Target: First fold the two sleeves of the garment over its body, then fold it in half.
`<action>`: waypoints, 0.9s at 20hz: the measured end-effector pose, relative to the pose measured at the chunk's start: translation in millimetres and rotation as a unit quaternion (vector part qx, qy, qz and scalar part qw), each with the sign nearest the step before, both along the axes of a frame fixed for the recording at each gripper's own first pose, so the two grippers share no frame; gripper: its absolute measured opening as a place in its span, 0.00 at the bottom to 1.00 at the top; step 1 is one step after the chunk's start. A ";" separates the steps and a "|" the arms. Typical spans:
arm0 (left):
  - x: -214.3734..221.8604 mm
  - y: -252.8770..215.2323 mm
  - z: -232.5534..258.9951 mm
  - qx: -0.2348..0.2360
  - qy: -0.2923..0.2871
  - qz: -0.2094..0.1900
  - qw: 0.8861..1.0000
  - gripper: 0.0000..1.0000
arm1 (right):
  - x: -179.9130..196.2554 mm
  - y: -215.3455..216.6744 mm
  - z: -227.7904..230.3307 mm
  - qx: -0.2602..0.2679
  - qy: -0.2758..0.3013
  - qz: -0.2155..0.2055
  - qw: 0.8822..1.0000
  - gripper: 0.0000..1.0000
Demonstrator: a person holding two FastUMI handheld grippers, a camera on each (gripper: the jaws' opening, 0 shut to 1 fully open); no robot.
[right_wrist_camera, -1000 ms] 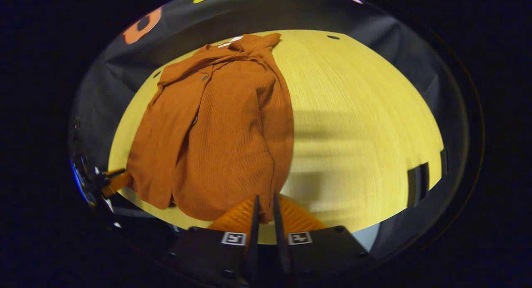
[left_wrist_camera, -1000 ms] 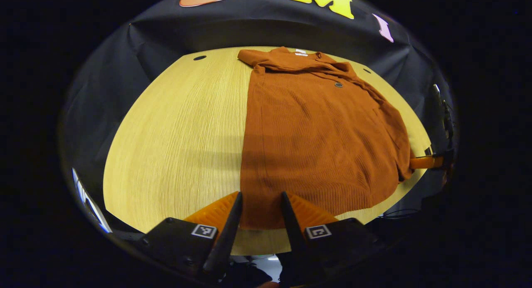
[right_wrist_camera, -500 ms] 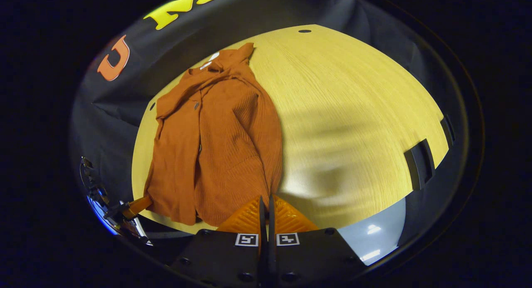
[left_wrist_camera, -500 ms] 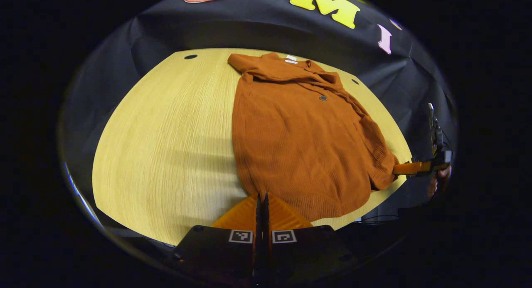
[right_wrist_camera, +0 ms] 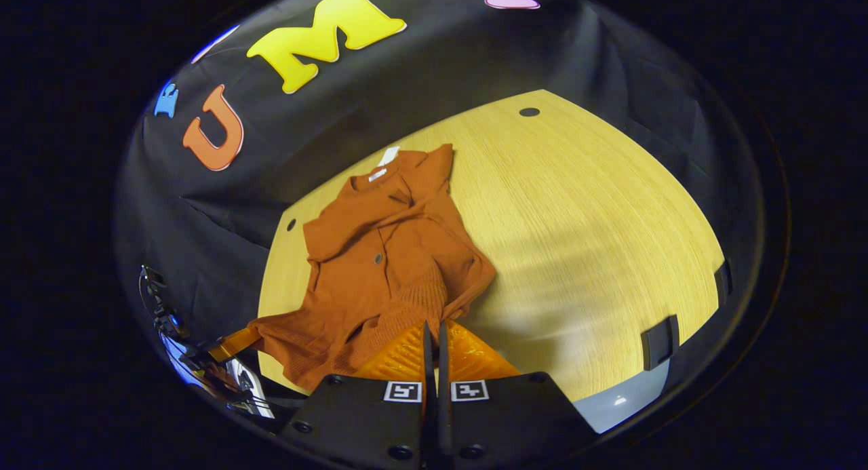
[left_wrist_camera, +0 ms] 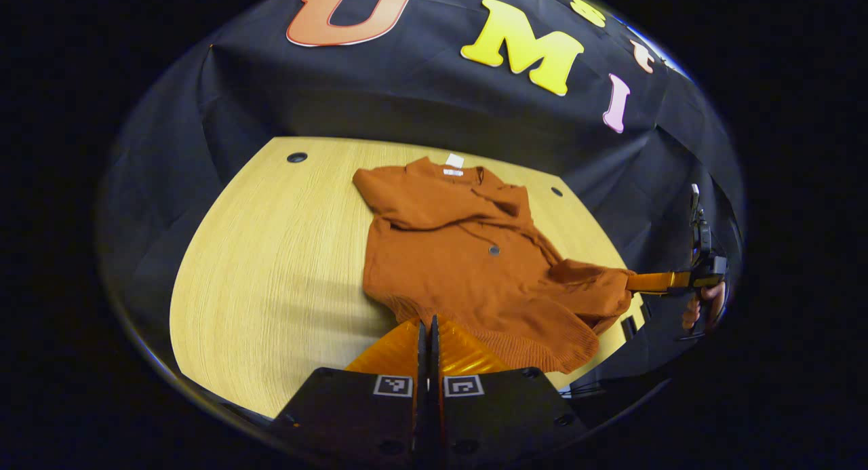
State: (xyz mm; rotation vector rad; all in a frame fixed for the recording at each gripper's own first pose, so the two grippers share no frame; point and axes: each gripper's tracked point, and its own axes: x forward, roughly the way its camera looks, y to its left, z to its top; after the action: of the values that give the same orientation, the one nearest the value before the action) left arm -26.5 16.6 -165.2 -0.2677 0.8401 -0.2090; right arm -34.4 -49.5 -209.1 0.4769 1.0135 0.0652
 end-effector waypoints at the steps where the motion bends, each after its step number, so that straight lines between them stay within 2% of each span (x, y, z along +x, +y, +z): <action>1: 10.8 1.3 7.3 -0.002 -0.006 0.006 1.000 0.03 | 11.7 -2.9 6.3 -0.007 -0.010 0.006 1.000 0.01; 5: 49.4 11.2 35.5 0.010 -0.028 0.016 0.999 0.03 | 60.2 -5.7 37.0 -0.008 -0.039 0.019 0.999 0.01; 11: 129.4 23.5 78.1 0.013 -0.066 0.031 0.997 0.03 | 153.1 1.2 76.8 -0.027 -0.089 0.062 0.994 0.01; 14: 172.2 28.4 90.7 -0.004 -0.062 0.035 0.997 0.03 | 203.9 9.3 86.4 -0.043 -0.106 0.089 0.989 0.01; 18: 240.5 31.5 79.2 -0.017 -0.048 0.032 0.998 0.02 | 273.7 22.6 77.2 -0.057 -0.115 0.115 0.985 0.01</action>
State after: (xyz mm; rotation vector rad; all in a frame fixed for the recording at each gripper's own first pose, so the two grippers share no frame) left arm 214.0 48.1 -86.1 -0.3134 0.7326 -0.1753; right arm 239.3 -26.9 -132.0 0.2393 0.8350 0.2615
